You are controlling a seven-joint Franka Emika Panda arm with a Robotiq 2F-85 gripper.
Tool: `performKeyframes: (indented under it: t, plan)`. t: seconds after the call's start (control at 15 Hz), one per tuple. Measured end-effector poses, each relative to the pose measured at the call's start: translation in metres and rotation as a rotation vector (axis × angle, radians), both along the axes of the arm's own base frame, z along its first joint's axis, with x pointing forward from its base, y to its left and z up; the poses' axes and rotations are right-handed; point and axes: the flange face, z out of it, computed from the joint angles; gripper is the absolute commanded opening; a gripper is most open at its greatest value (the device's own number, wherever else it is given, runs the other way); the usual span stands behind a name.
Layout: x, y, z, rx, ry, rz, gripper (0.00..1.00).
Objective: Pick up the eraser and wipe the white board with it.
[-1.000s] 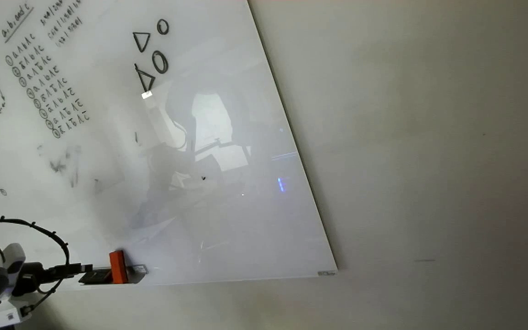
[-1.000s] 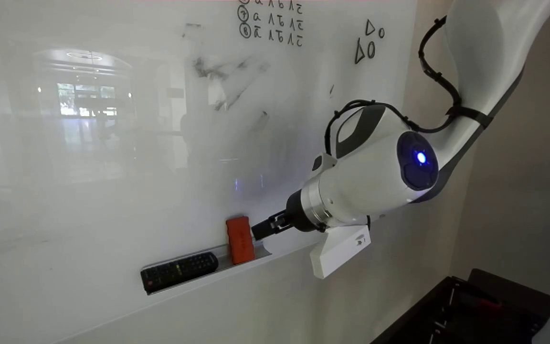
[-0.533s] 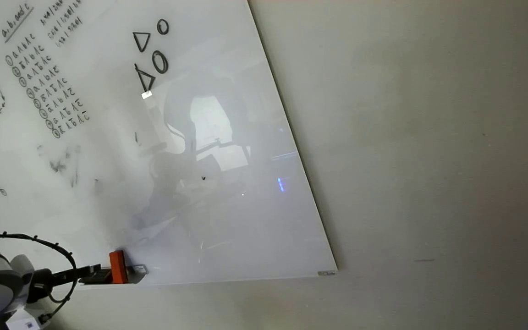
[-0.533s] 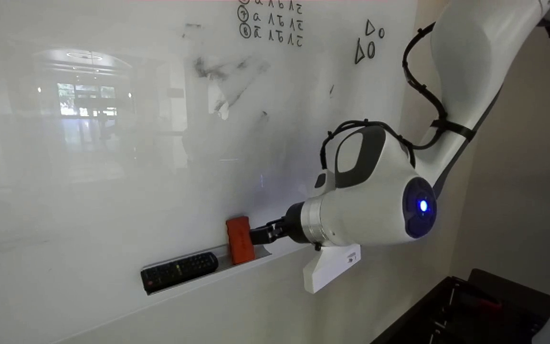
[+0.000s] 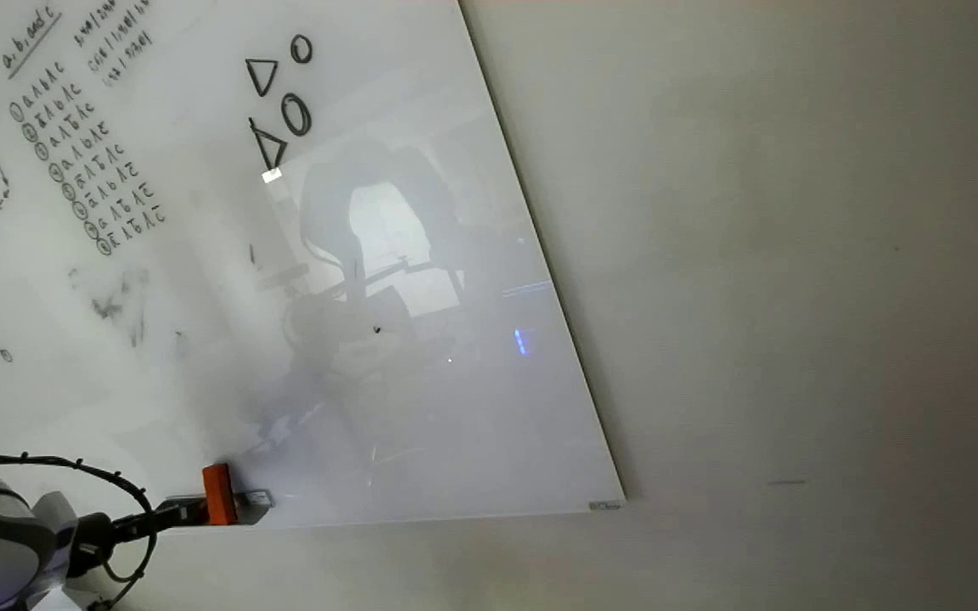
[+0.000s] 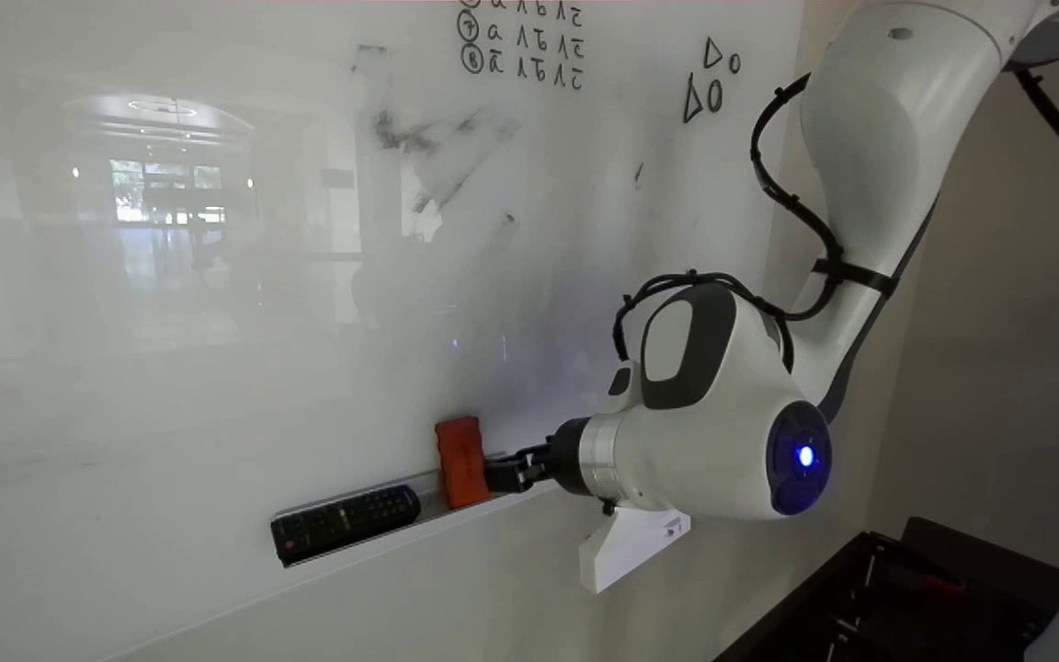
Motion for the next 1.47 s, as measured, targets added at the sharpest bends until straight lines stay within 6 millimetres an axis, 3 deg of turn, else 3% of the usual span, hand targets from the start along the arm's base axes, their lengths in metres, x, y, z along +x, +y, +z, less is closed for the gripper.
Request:
performKeyframes:
  t: [0.4,0.73,1.2,1.47]
  plan:
    - [0.006,-0.003,-0.003,-0.033,-0.076,-0.029,1.00]
    - [0.016,-0.003,-0.027,-0.043,-0.167,-0.033,1.00]
    - [0.034,0.026,-0.030,0.020,-0.179,-0.060,1.00]
    - [0.039,0.018,-0.040,0.019,-0.150,-0.107,1.00]
